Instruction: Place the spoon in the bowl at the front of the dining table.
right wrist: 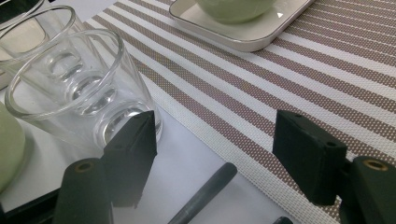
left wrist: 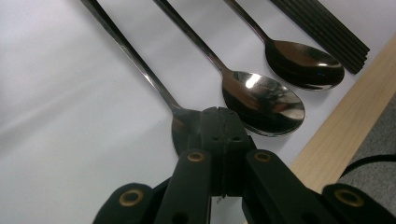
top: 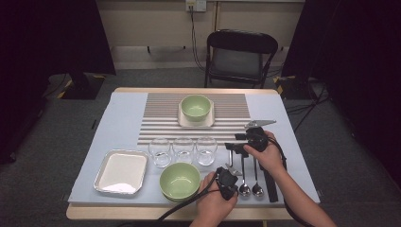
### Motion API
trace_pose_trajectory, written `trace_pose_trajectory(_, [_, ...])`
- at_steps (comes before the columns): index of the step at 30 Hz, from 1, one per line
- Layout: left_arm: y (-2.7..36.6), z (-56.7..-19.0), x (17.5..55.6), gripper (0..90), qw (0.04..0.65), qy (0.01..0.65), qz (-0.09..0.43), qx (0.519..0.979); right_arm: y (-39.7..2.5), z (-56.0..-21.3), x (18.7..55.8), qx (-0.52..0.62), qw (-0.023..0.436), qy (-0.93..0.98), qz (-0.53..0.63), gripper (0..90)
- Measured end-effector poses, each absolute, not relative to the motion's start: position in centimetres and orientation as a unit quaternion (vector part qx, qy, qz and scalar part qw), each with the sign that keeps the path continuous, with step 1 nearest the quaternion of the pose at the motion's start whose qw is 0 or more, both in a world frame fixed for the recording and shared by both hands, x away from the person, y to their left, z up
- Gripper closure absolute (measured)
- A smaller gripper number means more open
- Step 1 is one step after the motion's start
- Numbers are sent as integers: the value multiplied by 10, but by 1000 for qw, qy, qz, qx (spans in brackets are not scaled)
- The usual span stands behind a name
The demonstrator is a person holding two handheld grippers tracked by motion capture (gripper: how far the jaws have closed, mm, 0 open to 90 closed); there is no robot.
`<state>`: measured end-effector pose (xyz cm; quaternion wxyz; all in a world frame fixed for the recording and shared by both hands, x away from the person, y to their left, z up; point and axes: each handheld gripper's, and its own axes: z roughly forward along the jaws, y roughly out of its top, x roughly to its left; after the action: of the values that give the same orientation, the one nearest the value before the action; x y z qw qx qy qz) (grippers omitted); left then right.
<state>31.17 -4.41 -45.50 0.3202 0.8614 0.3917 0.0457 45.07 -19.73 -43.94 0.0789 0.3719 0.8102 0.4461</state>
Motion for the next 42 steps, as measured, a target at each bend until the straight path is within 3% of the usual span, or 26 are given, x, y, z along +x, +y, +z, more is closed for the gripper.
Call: trace_pose_trajectory(42, [-40, -460, 301, 900, 344, 384, 55, 855, -189, -446, 444, 369, 54, 810, 452, 324])
